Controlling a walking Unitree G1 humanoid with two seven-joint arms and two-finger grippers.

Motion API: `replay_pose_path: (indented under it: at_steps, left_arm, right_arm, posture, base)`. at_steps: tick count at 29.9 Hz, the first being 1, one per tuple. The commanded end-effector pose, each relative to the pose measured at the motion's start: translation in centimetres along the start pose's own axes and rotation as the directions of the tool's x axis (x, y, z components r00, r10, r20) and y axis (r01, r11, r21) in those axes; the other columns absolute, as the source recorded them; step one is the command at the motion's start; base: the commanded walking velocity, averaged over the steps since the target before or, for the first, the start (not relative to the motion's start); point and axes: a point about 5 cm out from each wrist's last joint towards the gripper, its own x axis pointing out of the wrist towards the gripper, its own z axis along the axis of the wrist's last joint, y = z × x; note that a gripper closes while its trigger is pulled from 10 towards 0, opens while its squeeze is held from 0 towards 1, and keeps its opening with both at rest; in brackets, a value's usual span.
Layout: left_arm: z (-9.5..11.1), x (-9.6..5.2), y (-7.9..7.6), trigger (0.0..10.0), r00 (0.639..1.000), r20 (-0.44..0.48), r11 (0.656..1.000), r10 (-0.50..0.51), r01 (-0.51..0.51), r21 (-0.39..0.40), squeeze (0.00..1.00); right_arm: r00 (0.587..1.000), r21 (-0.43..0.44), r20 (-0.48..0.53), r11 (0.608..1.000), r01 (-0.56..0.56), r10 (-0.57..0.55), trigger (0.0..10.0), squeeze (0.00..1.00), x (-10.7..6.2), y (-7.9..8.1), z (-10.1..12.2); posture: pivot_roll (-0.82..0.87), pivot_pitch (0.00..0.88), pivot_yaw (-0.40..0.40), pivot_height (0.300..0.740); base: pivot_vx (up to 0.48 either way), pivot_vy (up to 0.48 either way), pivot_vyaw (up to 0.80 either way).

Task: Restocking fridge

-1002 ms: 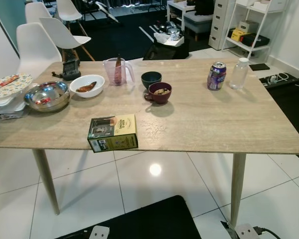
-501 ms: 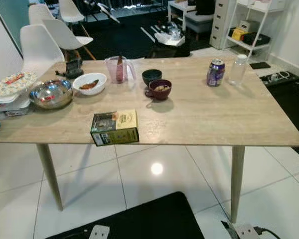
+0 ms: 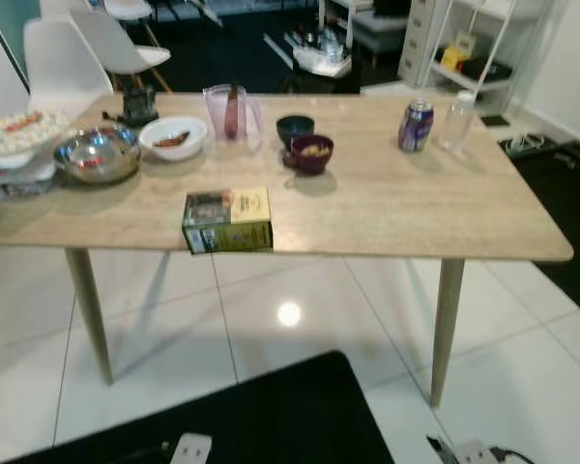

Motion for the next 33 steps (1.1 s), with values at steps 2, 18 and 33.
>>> replay_pose_path:
  at_steps: [2,18,33]
  left_arm:
    - [-0.7,-0.1,-0.3,10.0,1.0,-0.026,1.0,-0.013,0.013,0.012,0.0]
    - [-0.2,0.1,-0.8,10.0,1.0,-0.014,1.0,-0.022,0.022,0.003,0.0]
    - [-0.2,0.2,-1.2,10.0,1.0,-0.019,1.0,-0.015,0.015,0.013,0.0]
  right_arm:
    - [1.0,0.005,0.012,1.0,0.018,-0.018,10.0,0.0,-0.1,-0.7,0.2]
    - [0.999,0.001,0.018,1.0,0.026,-0.026,10.0,0.0,-0.2,-1.3,0.7]
    - [0.999,0.01,0.002,0.999,0.034,-0.034,10.0,0.0,-0.2,-1.7,0.5]
  posture:
    - [0.03,0.0,-0.008,0.74]
    - [0.02,0.0,-0.025,0.74]
    - [0.02,0.0,-0.03,0.74]
  base:
    - [-0.324,0.0,0.0]
    - [-0.321,0.0,-0.26]
    - [-0.02,0.0,-0.78]
